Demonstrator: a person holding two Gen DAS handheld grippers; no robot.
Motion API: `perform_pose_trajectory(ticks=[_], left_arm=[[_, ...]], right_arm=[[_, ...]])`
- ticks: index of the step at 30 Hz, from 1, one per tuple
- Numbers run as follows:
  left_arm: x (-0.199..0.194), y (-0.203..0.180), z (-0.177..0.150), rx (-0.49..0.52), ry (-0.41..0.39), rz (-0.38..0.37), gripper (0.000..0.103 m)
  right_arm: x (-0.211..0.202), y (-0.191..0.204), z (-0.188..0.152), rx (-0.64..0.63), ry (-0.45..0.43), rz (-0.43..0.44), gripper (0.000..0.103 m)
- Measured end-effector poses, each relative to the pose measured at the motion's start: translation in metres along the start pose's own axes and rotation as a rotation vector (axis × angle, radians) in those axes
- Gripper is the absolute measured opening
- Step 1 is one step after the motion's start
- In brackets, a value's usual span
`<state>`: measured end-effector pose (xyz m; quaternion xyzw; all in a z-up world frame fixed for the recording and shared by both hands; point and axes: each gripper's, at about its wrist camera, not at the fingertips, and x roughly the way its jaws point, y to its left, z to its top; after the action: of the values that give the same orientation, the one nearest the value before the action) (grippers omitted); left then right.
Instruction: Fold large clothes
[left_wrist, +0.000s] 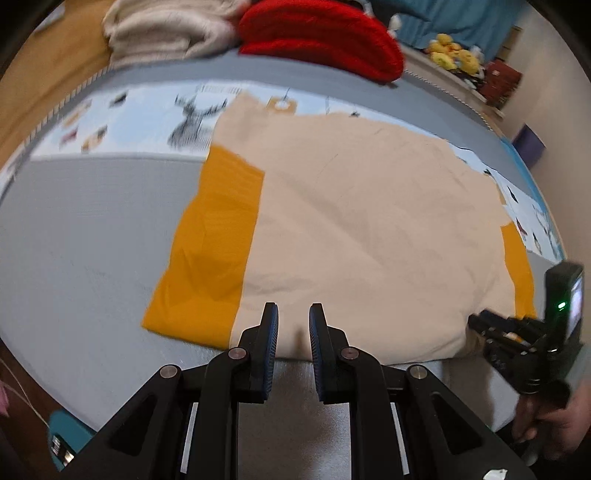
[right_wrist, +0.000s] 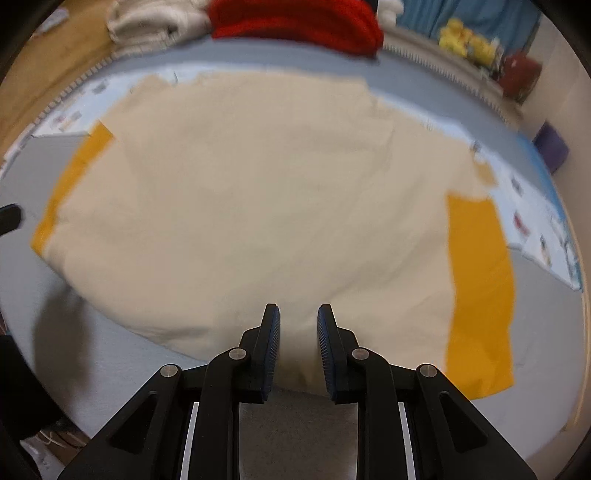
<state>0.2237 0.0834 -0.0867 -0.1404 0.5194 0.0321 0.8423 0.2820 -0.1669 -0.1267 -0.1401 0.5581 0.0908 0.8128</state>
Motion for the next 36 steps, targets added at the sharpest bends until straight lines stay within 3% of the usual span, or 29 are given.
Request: perform_pose_trajectory(ticks=[2,6,9,16,19,25,30,36], left_arm=[[0.009,0.007,0.0,-0.051,0.037,-0.03,0.015],[0.03,0.014,-0.004,-0.161,0.141,-0.105,0.016],[0.045,0.023,-0.009,-0.274,0.209,-0.152,0.024],[0.063,0.037,-0.015,-0.488,0.255,-0.187,0.044],[0.069,0.039,-0.018,-0.522,0.28,-0.164,0.052],[0.077,0.042,-0.019,-0.543,0.295,-0.142,0.053],[0.079,0.044,-0.014,-0.533,0.287,-0.134,0.054],[0.079,0.066,-0.01,-0.569,0.278,-0.176,0.054]], right_arm=[[0.012,0.0,0.001,0.02,0.046,-0.014,0.023],[0.013,-0.003,0.001,0.034,0.049,-0.009,0.023],[0.012,-0.006,-0.002,0.03,0.05,-0.013,0.023],[0.013,-0.01,-0.003,0.047,0.057,-0.01,0.024],[0.014,-0.009,-0.002,0.02,0.055,-0.025,0.024],[0.016,0.005,-0.004,-0.058,0.067,-0.079,0.024],[0.017,0.004,-0.002,-0.036,0.084,-0.063,0.024],[0.02,-0.003,-0.001,-0.032,0.095,-0.05,0.024]])
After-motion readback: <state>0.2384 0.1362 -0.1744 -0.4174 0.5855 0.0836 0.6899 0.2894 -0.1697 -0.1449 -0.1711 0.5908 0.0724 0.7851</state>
